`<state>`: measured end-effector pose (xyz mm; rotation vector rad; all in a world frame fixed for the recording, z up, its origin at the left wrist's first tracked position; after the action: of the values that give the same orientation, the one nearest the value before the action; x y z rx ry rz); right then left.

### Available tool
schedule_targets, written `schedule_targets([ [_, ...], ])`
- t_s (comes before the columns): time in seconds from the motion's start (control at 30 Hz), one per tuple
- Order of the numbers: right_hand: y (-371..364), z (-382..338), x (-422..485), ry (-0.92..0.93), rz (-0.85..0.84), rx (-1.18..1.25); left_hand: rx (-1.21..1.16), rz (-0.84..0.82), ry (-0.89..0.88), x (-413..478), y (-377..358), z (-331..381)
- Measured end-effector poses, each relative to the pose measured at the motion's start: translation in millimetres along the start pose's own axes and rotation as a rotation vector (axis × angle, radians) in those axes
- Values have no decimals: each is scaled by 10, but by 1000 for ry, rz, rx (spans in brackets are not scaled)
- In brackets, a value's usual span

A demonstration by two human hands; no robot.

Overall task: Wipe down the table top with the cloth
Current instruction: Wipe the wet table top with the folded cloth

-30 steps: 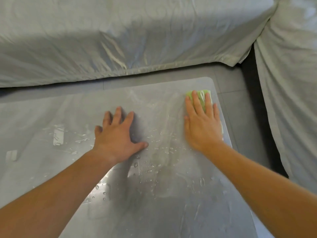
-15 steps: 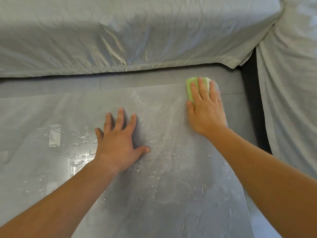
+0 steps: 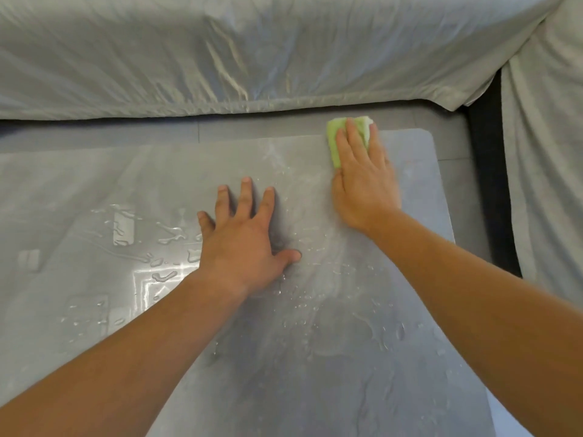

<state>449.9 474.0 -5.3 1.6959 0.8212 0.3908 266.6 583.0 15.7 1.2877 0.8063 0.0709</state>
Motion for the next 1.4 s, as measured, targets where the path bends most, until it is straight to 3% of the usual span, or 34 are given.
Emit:
schedule_targets([
  [0.07, -27, -37, -162, 254, -103, -23, -3, 12, 4, 2, -4, -13],
  [0.13, 75, 152, -122, 327, -149, -34, -6, 7, 1, 3, -7, -13],
  [0.3, 61, 26, 39, -35, 11, -4, -18, -4, -2, 19, -11, -12],
  [0.43, -69, -74, -311, 326, -147, -69, -19, -9, 2, 16, 0, -8],
  [0.5, 29, 167, -284, 395, -175, -113, -2, 4, -6, 13, -5, -17],
  [0.63, 212, 592, 40, -93, -3, -2, 13, -6, -15, 14, -27, -25],
  [0.7, 155, 463, -54, -229, 61, 31, 27, -8, -22, 14, -36, -15],
  [0.73, 74, 342, -201, -216, 67, 32, 38, -5, -25, 16, -33, -14],
  [0.8, -60, 135, -632, -15, -3, -2, 54, -10, -31, 15, -15, -18],
  [0.9, 12, 373, -881, 258, -151, -35, 56, -29, -29, 17, 11, -21],
  [0.93, 75, 524, -753, 224, -134, -30, 58, -30, -30, 14, 10, -19],
  [1.07, 182, 703, -259, -232, 61, 59, 66, -13, -22, 4, -46, 9],
  [1.3, 24, 466, -1220, -74, -17, 55, 48, -6, -19, 4, -44, 13],
  [1.4, 83, 608, -684, -313, 93, 71, 49, -14, -20, 3, -33, 14],
])
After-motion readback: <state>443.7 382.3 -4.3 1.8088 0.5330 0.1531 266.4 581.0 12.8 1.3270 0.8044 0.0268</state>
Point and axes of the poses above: each hand's wrist, its own x-axis towards the middle knuckle, its own y-axis out of the back of the hand, z = x × y, the point moved 1 cm from there along x, towards the middle knuckle, and after that the axes turned 5 degrees about x, right-handed, at the moved point
